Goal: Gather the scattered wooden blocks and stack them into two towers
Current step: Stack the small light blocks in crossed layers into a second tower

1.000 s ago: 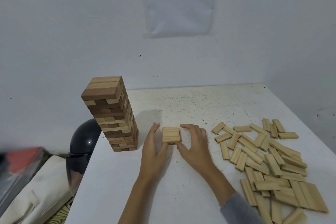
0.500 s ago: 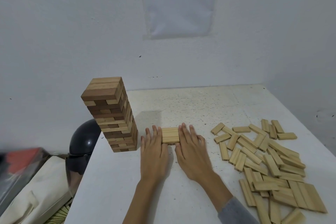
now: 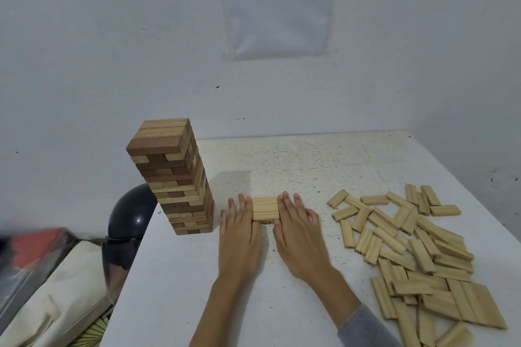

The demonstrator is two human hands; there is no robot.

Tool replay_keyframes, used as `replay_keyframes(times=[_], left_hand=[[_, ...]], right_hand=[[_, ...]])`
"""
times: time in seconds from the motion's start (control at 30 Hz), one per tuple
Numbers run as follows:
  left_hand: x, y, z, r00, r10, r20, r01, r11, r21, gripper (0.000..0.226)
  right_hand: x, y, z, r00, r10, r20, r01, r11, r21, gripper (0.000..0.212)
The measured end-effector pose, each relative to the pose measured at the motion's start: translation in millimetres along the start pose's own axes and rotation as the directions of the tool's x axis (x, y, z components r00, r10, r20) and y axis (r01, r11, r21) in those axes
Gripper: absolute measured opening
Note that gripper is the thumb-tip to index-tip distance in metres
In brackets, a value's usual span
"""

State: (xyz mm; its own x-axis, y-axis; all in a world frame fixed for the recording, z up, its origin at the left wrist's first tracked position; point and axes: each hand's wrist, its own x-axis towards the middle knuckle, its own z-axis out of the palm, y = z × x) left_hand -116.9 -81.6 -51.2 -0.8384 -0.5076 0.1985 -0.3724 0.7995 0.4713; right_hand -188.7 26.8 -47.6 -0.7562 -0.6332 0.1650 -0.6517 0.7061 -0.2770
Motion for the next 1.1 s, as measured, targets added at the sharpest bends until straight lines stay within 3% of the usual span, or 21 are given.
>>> replay_keyframes(times=[0.17,0.3,0.4,0.53,0.77,1.1], left_hand=[[-0.5,1.0,-0.5,1.000,-0.007,-0.002,0.007,1.000,-0.024,0.087],[-1.5,4.4,-1.9,0.996,-0.070,-0.049,0.060,0.981,-0.187,0.069],[-10.3,8.8,-4.8,0.980,-0.111,-0.164,0.054,0.945,-0.322,0.058],[-31.7,21.1,-8.5,0.962,-0.082,-0.262,-0.033,0.913,-0.407,0.045],[-57.8,71.5,-15.0,0.985,0.012,-0.174,-0.110,0.818,-0.565,0.031],[-79.2,131.3,9.6,0.965,0.258,-0.044,-0.238,0.796,-0.556,0.027]], right_hand=[[-0.2,1.8,1.7,1.000,-0.020,-0.022,0.020,1.000,0.017,0.063],[-3.9,3.1,-5.6,1.000,-0.011,-0.024,0.016,0.977,0.212,0.079],[-8.1,5.5,-10.2,0.995,0.089,-0.052,-0.060,0.909,0.412,0.065],[-28.4,10.3,-23.8,0.989,0.120,-0.081,-0.053,0.818,0.572,0.039],[-67.0,30.6,-64.6,0.965,0.169,-0.198,0.003,0.753,0.659,0.032],[-130.4,92.1,-105.8,0.904,0.316,-0.287,-0.073,0.777,0.625,0.040]])
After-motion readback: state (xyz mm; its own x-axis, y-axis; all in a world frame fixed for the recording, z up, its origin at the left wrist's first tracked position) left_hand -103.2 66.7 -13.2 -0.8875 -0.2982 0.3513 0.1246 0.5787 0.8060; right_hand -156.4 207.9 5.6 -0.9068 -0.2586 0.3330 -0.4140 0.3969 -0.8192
